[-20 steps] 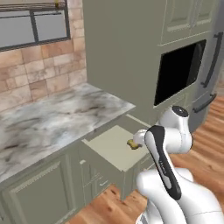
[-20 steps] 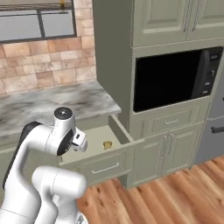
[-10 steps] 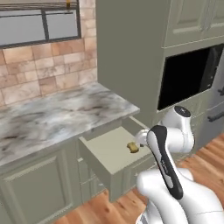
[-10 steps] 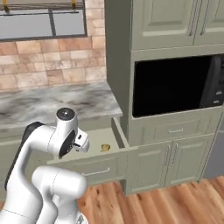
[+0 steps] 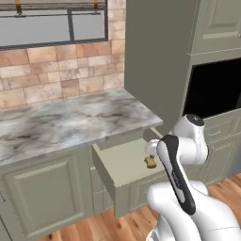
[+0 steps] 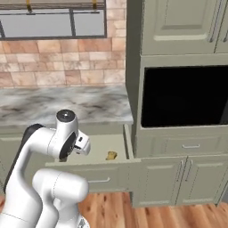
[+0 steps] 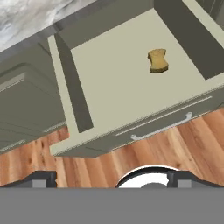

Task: Restock the sink supplies by placing the sponge and soap dispenser on the counter and next to the sink. Make sure the soap dispenser is upright.

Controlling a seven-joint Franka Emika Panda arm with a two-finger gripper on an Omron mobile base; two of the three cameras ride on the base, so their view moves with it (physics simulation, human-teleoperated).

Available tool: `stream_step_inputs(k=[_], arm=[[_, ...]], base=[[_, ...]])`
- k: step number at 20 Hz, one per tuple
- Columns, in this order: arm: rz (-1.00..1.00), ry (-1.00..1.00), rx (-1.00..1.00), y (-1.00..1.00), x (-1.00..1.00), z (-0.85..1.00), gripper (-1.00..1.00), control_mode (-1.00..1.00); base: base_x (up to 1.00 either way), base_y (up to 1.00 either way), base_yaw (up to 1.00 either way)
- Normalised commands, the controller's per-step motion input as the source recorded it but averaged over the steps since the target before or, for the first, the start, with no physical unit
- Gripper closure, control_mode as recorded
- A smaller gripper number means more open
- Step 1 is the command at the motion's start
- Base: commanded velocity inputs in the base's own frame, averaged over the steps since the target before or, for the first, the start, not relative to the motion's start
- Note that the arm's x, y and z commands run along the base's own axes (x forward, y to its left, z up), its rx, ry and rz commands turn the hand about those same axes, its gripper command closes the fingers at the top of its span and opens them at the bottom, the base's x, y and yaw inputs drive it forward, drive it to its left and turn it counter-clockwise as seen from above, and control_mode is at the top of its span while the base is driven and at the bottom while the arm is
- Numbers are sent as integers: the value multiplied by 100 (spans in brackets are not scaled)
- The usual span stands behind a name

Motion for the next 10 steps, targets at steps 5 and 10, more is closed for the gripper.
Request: stream_step_inputs(k=[5, 10], arm=[[0, 0, 0, 0, 0, 0, -100, 100], [13, 2, 0, -52, 66, -38, -100, -100]], base=[[16, -41, 26], [0, 0, 0]])
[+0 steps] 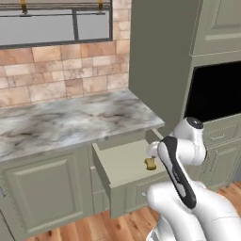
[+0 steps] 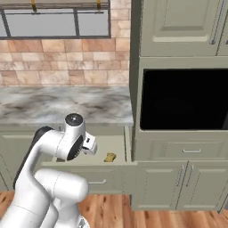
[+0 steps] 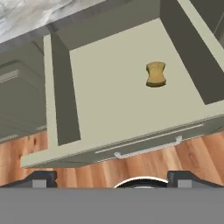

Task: Restock the sink supplies by placing the sponge and soap dispenser on the counter and next to the sink. Make sure the soap dispenser is upright.

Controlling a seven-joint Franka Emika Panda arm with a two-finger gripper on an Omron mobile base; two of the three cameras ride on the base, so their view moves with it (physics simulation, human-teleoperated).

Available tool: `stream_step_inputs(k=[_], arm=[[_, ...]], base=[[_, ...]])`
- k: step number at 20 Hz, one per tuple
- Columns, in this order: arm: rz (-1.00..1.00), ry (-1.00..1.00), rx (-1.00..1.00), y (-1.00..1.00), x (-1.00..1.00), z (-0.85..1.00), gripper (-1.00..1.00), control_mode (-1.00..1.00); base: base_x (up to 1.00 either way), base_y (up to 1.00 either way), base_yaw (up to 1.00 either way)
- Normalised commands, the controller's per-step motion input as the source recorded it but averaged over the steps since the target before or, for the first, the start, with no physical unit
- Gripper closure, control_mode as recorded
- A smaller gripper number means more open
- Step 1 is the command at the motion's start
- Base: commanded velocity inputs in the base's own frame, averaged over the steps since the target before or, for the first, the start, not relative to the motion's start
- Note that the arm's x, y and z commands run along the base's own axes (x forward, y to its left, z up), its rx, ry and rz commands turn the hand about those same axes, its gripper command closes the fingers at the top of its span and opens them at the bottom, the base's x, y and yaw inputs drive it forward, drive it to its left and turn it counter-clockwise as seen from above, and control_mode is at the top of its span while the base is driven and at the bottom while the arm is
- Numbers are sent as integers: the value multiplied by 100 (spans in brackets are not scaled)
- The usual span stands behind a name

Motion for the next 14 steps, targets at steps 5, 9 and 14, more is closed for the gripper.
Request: stream_step_inputs(k=[5, 9, 14], arm=[[1, 11, -4, -24, 100, -73, -100, -100], [-5, 27, -17, -1, 91, -62, -100, -100], [-9, 26, -24, 0, 62, -71, -100, -100]], base=[[0, 0, 0], [0, 0, 0], [0, 0, 0]])
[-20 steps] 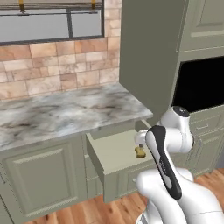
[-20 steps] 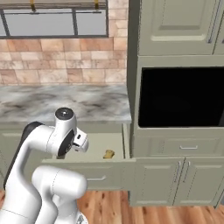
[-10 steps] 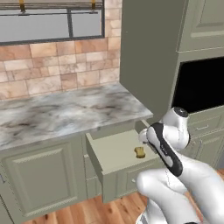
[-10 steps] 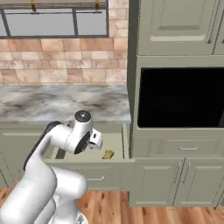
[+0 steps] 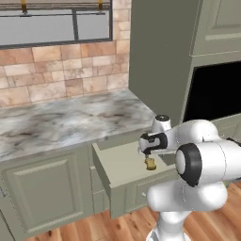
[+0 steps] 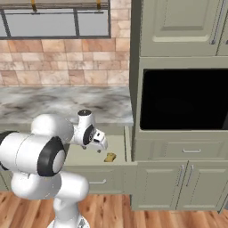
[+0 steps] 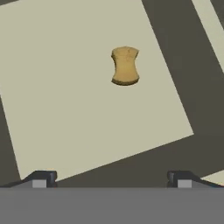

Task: Restock the sink supplies by placing the sponge and soap dispenser on the counter and next to the sink. Make sure the soap dispenser is upright.

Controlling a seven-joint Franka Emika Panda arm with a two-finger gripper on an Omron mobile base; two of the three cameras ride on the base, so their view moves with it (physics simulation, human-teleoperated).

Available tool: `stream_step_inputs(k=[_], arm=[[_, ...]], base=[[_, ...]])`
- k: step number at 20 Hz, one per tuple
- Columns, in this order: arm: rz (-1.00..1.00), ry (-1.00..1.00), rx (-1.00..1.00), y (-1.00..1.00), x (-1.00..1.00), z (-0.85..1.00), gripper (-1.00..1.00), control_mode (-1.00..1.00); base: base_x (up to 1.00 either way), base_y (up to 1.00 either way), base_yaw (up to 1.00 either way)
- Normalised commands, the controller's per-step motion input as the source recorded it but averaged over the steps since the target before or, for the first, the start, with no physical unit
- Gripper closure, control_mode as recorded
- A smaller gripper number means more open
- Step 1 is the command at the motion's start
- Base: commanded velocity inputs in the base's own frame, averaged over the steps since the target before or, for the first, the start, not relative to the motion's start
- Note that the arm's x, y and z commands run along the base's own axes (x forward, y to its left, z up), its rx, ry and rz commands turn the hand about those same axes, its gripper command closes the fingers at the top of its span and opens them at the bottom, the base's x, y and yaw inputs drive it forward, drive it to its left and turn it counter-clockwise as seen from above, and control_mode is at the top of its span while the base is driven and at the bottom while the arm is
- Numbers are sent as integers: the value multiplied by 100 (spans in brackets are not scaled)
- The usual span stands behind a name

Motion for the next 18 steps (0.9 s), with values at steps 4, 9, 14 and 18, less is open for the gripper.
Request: stream_step_inputs(k=[4, 9, 14, 18], arm=[[-1, 10, -15, 0, 11, -59, -100, -100], [0, 1, -3, -6, -19, -50, -100, -100], [0, 1, 0, -17, -41, -22, -100, -100], [0, 7, 0, -15, -31, -8, -100, -100]], base=[[0, 0, 0], [0, 0, 0], [0, 0, 0], [0, 0, 0]])
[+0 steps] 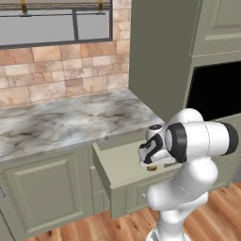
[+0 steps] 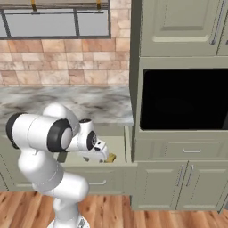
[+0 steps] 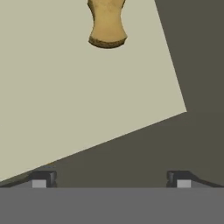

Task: Restock the sink supplies by placing the sponge and soap dispenser on the counter and next to the sink. Make sure the soap dispenser is upright.

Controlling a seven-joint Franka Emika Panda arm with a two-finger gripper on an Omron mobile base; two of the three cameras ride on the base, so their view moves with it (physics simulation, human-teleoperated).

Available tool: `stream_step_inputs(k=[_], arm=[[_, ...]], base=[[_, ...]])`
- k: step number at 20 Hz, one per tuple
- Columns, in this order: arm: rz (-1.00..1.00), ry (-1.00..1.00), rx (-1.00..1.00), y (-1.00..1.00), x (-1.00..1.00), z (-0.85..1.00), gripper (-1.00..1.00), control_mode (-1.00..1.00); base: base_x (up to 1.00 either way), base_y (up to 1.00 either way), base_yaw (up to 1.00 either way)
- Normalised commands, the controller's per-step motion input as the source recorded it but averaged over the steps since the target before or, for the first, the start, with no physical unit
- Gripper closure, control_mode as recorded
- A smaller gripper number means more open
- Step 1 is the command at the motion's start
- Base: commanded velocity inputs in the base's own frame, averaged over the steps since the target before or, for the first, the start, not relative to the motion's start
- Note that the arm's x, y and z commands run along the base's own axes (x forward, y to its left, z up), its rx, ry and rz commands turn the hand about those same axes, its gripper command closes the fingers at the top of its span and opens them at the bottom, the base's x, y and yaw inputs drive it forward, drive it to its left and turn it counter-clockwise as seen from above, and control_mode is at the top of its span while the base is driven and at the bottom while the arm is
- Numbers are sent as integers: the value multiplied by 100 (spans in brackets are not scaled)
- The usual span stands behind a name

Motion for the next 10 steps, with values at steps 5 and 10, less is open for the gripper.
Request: stream_step_inputs(k=[5, 10], arm=[[0, 8, 0, -17, -32, -1, -100, -100], [0, 6, 0, -22, -55, -2, -100, -100]], base=[[0, 0, 0], [0, 0, 0]])
